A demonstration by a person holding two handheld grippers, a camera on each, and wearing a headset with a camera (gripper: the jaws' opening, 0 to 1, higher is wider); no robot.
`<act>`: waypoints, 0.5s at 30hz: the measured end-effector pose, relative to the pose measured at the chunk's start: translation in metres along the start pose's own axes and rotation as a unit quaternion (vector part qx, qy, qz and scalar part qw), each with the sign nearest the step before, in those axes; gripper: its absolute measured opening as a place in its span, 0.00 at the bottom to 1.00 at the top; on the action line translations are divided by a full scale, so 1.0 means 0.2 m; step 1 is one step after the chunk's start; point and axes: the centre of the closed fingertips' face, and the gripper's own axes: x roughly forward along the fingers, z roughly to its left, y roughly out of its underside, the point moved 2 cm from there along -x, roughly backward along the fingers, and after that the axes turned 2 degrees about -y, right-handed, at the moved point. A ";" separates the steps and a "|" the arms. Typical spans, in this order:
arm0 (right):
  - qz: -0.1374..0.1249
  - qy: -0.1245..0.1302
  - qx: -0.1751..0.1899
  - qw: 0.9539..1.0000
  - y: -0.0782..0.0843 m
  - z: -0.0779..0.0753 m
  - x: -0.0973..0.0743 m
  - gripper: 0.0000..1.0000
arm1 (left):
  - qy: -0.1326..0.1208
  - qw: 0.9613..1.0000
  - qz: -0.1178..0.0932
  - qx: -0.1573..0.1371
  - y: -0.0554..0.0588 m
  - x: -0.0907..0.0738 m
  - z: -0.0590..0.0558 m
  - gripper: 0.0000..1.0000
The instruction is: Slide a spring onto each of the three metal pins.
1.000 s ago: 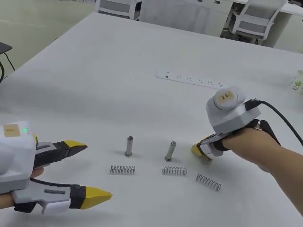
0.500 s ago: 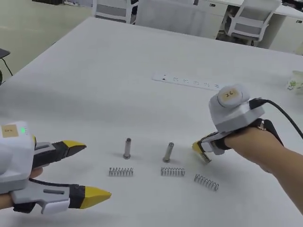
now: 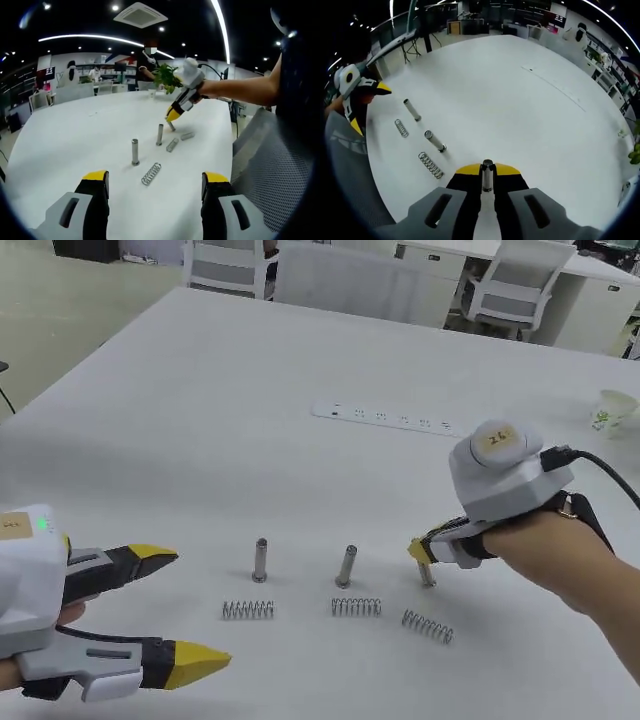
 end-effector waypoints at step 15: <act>-0.010 0.002 0.013 1.000 0.03 0.00 -0.05 0.06 | 0.005 1.000 0.004 0.008 -0.01 0.00 -0.02 0.72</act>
